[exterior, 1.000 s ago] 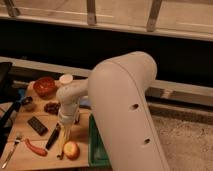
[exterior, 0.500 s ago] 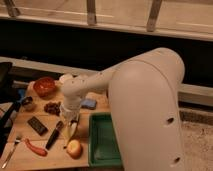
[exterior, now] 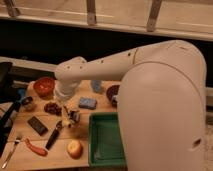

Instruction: Place banana in metal cup

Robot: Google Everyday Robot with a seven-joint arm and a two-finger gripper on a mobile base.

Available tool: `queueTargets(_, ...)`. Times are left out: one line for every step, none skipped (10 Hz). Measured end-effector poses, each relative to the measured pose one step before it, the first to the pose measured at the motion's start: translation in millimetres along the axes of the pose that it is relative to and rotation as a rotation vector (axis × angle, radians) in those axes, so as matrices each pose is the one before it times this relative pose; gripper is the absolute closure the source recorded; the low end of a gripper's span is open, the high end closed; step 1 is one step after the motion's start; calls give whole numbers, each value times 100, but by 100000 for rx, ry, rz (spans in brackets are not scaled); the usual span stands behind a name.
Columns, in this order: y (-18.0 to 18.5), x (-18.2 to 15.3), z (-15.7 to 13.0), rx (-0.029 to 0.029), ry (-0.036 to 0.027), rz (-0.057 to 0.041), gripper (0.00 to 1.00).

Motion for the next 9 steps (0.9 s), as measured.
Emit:
queueTargets(423, -2212, -1335, 1936, -4108, -3776, 100)
queueTargets(587, -1584, -862, 835, -3091, -2740, 100)
queueTargets(-208, 89, 20, 415, 164, -108, 100)
queueTargets(-187, 45, -114, 178, -133, 295, 100)
queueTargets(-9, 21, 27, -1, 56, 15, 100)
queueTargets(193, -69, 68, -177, 53, -283, 100)
queueTargets(28, -17, -7, -75, -25, 62, 100)
queueTargets(-72, 85, 32, 172, 274, -25, 100)
queueTargets(-237, -45, -77, 1191, -296, -571, 100)
